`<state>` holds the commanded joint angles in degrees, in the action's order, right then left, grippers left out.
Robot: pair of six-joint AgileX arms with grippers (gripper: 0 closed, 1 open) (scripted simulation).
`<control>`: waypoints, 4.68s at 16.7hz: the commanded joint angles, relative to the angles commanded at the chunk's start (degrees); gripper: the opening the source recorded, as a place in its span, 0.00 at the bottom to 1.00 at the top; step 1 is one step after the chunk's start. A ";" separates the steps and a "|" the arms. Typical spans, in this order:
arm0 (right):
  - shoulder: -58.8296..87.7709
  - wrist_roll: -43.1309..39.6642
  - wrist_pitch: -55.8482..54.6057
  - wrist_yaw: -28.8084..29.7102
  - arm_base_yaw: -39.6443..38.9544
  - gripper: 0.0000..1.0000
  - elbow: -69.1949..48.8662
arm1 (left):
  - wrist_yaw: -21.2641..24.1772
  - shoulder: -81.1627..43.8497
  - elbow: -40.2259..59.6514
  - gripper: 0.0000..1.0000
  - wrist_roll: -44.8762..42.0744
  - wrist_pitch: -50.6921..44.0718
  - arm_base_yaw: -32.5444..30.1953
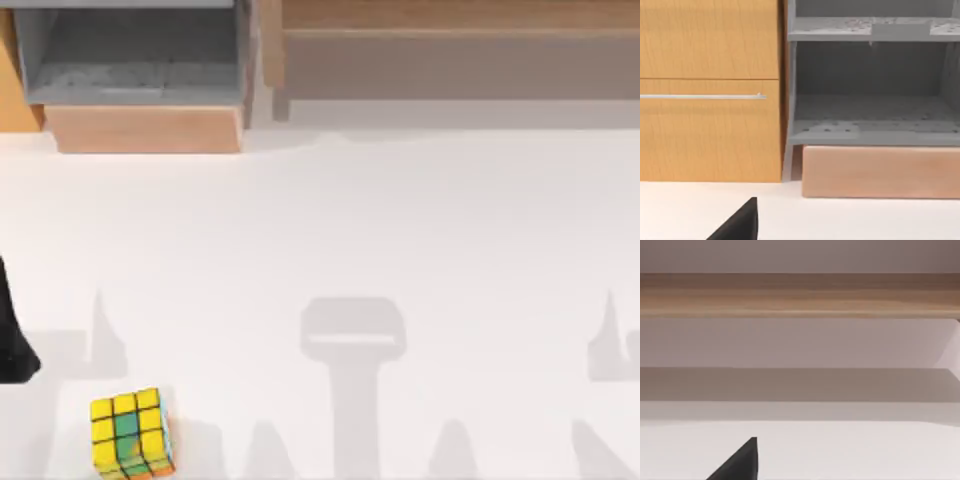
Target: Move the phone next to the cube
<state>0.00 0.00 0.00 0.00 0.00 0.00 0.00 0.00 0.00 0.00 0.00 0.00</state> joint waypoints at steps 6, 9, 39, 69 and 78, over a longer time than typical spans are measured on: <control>6.07 -2.78 3.74 0.00 1.42 1.00 -4.86 | 0.00 0.00 0.00 1.00 0.00 0.00 0.00; 16.95 -7.15 9.61 -0.02 3.66 1.00 -12.49 | 0.00 0.00 0.00 1.00 0.00 0.00 0.00; 109.09 -37.91 43.54 0.05 19.75 1.00 -62.92 | 0.00 0.00 0.00 1.00 0.00 0.00 0.00; 108.08 -37.72 44.89 -0.33 19.66 0.00 -63.44 | 0.00 0.00 0.00 1.00 0.00 0.00 0.00; 106.43 -37.21 47.57 -0.28 19.34 0.00 -65.08 | 0.00 0.00 0.00 1.00 0.00 0.00 0.00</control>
<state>106.43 -37.21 47.57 -0.28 19.34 -65.08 0.00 0.00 0.00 0.00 0.00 0.00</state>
